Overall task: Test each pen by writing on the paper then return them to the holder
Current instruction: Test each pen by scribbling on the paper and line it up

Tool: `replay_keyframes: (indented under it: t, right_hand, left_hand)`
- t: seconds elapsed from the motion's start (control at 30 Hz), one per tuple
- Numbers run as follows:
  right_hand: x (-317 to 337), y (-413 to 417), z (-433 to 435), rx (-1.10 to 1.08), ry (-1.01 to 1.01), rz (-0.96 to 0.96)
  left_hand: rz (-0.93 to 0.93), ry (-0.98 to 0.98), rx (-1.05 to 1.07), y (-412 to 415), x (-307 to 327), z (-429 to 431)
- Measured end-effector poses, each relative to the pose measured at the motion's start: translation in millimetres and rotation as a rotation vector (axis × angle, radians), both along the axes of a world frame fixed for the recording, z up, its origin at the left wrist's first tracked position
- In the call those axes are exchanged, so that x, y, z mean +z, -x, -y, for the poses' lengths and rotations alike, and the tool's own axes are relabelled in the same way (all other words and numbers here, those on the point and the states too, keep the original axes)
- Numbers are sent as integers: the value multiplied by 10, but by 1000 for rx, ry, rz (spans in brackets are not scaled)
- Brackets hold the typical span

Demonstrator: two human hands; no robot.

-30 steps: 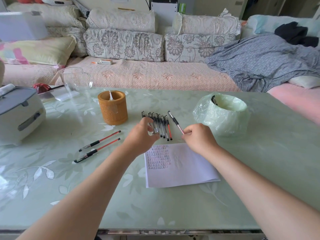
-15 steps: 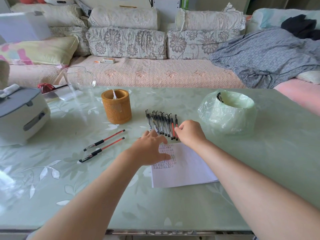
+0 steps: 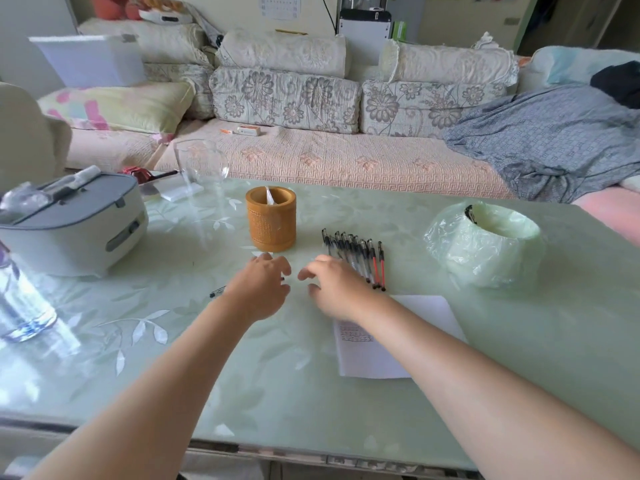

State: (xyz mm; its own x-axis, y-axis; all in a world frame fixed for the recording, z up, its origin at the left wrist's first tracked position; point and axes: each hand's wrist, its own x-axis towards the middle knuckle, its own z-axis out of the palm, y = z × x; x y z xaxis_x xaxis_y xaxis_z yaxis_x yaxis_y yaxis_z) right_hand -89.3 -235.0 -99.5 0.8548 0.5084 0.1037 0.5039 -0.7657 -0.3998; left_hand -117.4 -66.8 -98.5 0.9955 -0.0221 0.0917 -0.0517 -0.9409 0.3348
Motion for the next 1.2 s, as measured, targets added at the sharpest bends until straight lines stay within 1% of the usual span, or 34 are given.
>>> replay_keyframes:
  t: [0.1,0.27,0.37,0.47,0.53,0.67,0.8,0.97,1.1,1.2]
  right_hand:
    - [-75,71,-242,92,30,-16]
    - [-187,126,-533,200,67,63]
    - [-224,142,-627,216,105,90]
    - [-251,144,-662,204,136,178]
    - [-251,143,-640,207,143,196]
    - [-181,154,-514,207,60,128]
    - [-19,182,-343,126,36,132]
    - [247,306,-94,73,19,76]
    - [398,371,155,1,32,132]
    - [412,406,330,-5,20,128]
  left_hand:
    - [9,-44,77,97,-12,-297]
    - [-85,-111,116,240,-57,-642]
    - [-133,-137,119,301,-72,-709]
    - [-154,-162,121,323,-55,-712]
    - [-176,-159,98,327,-15,-689]
    - [-178,-62,23,318,58,-618]
    - [-80,83,-24,279,156,-460]
    - [5,226,-115,275,282,-146]
    - [1,367,-102,281,344,38]
    - [-35,367,-119,301,413,116]
